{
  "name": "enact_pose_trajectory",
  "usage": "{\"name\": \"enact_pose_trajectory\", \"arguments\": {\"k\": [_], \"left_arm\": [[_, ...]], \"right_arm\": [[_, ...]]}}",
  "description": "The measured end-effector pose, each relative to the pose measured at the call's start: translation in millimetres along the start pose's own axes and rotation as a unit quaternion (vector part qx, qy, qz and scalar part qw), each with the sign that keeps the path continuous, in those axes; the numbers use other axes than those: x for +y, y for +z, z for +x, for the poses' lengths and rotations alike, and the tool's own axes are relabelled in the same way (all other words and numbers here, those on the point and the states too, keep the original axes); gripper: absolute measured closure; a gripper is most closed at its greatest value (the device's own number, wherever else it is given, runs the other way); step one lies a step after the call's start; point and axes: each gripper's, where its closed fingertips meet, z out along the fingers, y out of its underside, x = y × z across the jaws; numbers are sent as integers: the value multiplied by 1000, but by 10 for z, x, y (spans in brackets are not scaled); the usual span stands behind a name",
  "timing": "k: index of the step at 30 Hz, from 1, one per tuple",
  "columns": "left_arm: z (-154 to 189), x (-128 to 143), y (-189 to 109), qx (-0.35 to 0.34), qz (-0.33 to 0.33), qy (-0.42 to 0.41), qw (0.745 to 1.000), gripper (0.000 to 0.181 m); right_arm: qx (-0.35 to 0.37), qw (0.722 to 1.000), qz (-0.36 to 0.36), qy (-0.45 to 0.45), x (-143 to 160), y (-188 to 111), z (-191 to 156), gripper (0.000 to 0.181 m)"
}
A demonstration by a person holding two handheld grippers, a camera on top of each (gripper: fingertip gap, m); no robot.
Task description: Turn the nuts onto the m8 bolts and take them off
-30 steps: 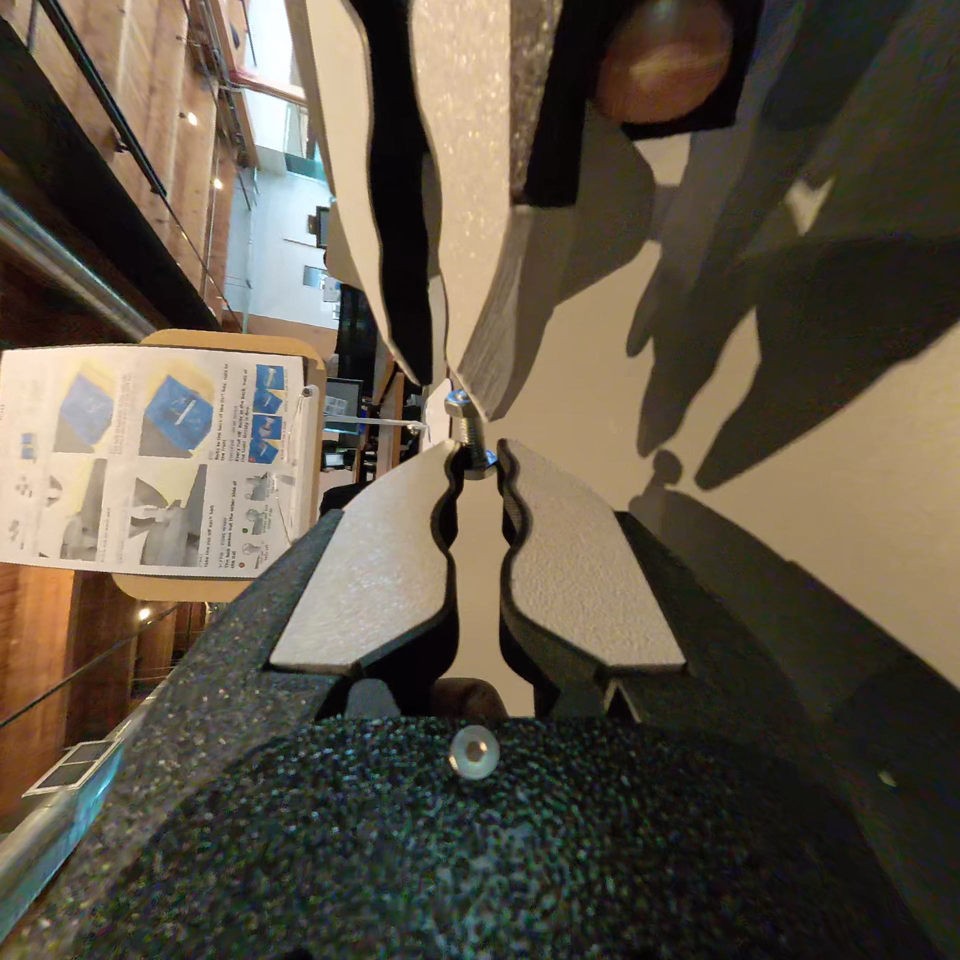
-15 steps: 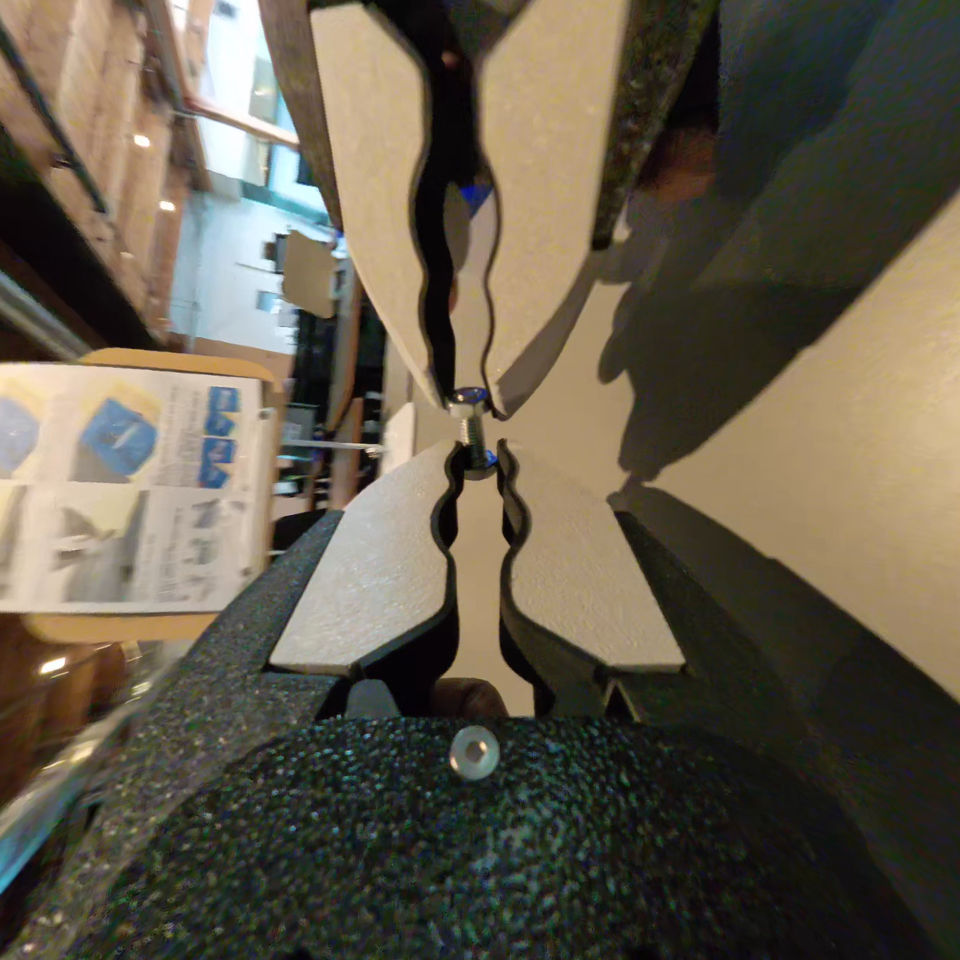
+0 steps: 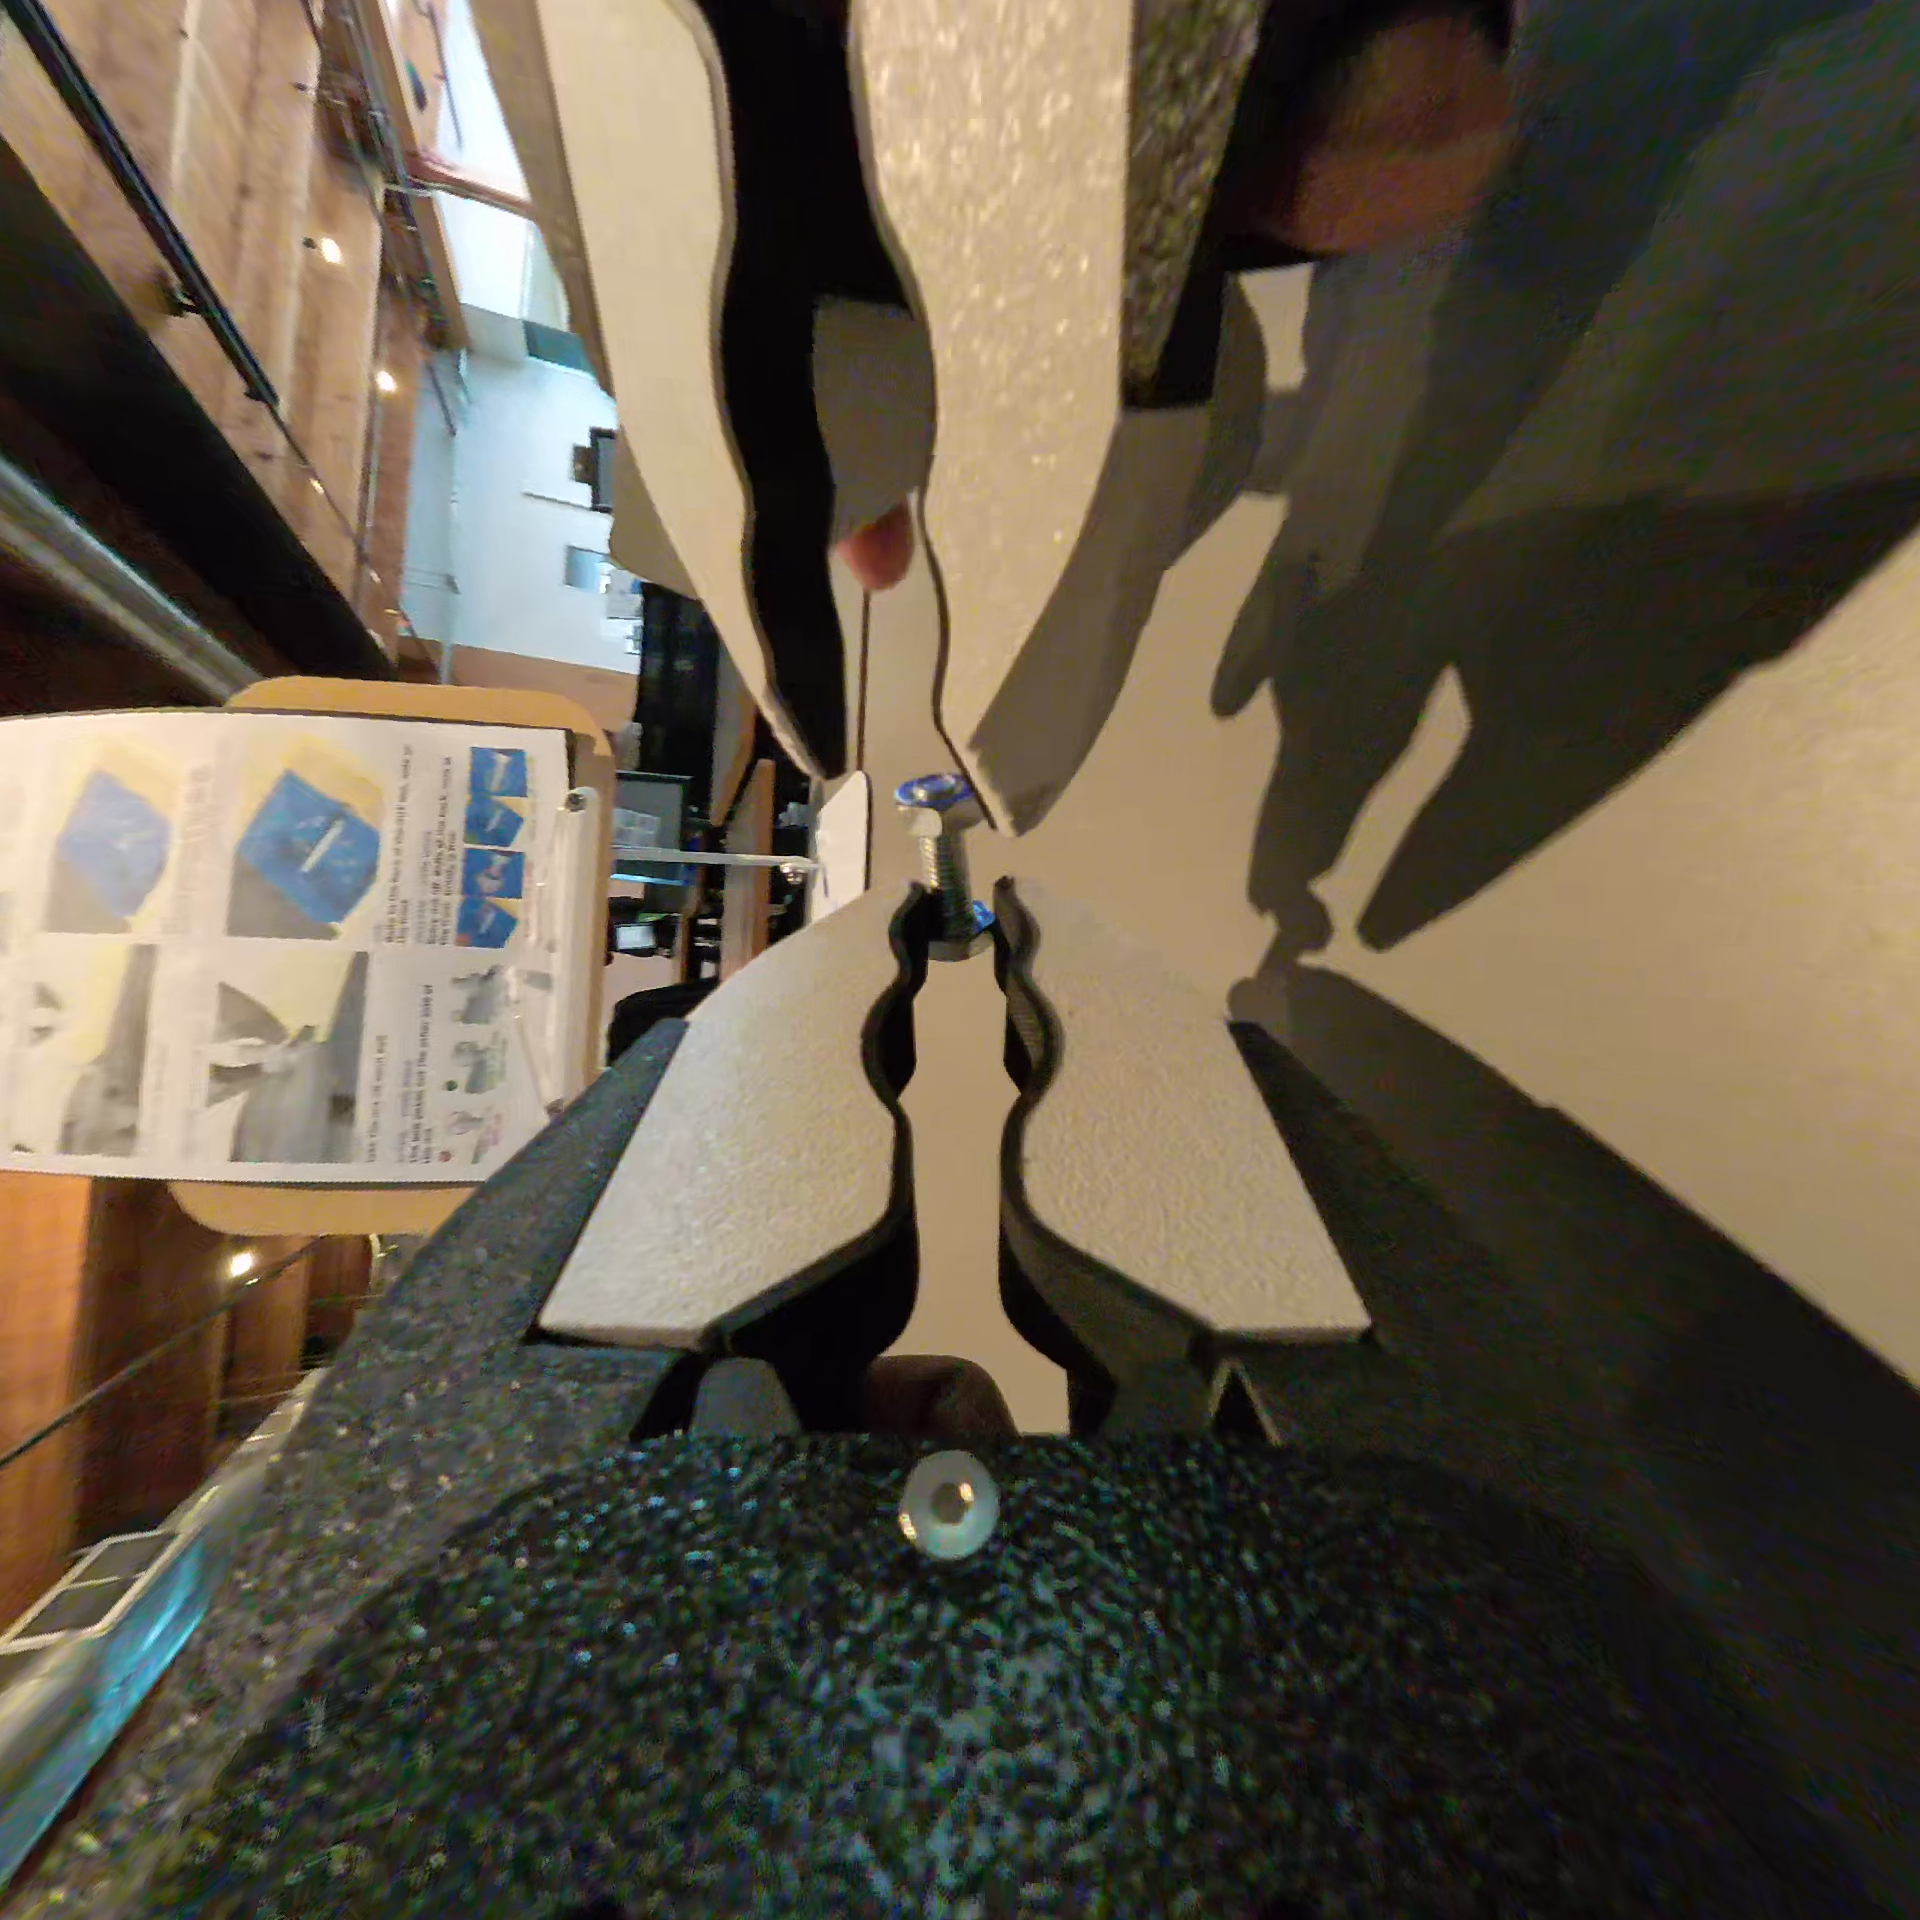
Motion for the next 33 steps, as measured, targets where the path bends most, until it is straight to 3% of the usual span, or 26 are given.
{"name": "enact_pose_trajectory", "arguments": {"k": [4,9,12,15,18,21,25,29,33], "left_arm": [[-58,-13,-25,-15,2,9,1000,170],[-12,-31,-34,-4,6,21,1000,170],[43,-55,-61,25,19,2,1000,170],[158,-140,-142,96,47,-63,992,170],[88,-195,-214,100,52,-91,989,170],[-107,-159,-280,44,20,-79,996,170],[-357,-94,-466,-71,-35,-37,996,170],[-607,-244,-619,-176,-21,-5,984,170],[-905,-400,-865,-294,-10,20,956,170]], "right_arm": [[-12,998,-5,58,25,33,-3,149],[-4,1000,-15,9,46,35,-28,166],[8,995,-22,-100,49,16,-72,166],[22,957,-23,-287,36,-50,-160,166],[45,939,-26,-340,-75,-120,-144,165],[69,957,7,-280,-290,-231,-49,153],[66,986,73,-134,-510,-359,33,154],[69,992,104,-18,-678,-391,88,156],[51,977,166,123,-907,-456,71,156]]}}
